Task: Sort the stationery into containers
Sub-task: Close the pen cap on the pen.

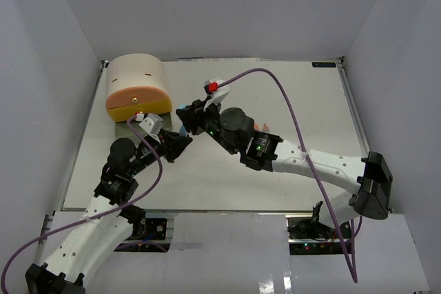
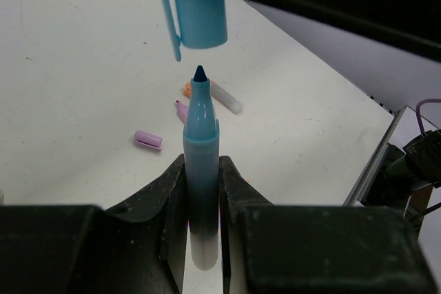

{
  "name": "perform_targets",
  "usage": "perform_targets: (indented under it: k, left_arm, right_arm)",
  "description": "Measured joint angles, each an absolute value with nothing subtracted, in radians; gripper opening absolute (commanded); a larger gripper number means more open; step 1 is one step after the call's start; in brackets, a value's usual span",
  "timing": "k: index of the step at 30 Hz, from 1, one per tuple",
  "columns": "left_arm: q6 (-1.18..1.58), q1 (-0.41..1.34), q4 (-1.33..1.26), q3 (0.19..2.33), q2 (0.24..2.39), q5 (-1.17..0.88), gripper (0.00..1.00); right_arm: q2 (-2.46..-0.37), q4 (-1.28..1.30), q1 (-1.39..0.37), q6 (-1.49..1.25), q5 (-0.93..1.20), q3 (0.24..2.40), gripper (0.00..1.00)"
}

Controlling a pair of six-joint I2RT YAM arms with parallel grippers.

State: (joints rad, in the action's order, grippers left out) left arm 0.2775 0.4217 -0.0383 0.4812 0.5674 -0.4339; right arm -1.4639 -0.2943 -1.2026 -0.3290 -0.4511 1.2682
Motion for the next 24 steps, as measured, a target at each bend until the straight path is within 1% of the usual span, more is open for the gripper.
perform_targets:
  k: [24]
  left_arm:
    - [0.282, 0.422, -0.038, 0.472, 0.545, -0.403, 0.08]
  right_arm:
    - [-1.488, -0.316, -1.224, -0.349, -0.472, 1.224, 0.11]
